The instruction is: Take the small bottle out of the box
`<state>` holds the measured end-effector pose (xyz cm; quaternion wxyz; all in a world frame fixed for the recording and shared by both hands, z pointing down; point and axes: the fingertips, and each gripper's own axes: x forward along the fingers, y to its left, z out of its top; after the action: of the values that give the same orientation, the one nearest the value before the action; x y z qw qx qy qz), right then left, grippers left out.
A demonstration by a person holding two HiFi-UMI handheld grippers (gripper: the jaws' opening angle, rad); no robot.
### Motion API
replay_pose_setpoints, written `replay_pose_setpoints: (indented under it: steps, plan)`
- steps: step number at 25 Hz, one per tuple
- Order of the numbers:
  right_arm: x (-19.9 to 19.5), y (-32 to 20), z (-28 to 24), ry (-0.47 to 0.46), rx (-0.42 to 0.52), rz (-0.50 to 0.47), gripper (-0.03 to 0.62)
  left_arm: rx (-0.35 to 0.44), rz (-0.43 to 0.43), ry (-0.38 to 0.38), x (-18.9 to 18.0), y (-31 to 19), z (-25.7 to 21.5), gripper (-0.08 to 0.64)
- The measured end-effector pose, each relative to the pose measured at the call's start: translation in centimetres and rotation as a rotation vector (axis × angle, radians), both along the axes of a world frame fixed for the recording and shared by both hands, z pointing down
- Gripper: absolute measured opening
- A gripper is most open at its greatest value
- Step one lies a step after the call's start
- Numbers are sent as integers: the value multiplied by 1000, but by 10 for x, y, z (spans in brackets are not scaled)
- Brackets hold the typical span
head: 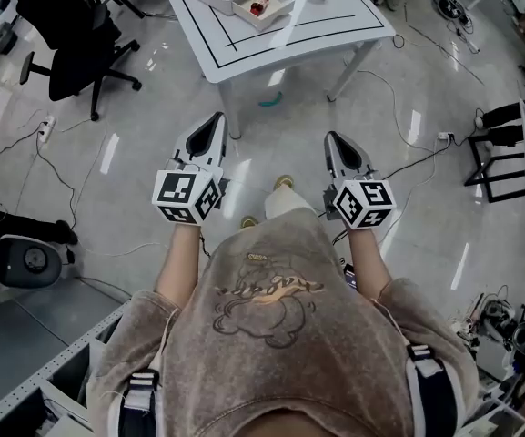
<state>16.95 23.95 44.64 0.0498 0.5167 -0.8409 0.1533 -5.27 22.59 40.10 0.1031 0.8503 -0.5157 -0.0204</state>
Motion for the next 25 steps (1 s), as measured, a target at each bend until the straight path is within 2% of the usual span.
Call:
replay_pose_setpoints:
  steps: [14,17,25]
  plan:
    - [-17,-73,7,-22,3,-14,-3,0,-23,11,-17,-64,4,8]
    - [-20,-93,7,-47,-4,-25,-3,0,-26,15,-17,-83,5,8]
    - [-24,-158,14,-30,-14,-40,-3,-20,-29,13,-24,-143,13,8]
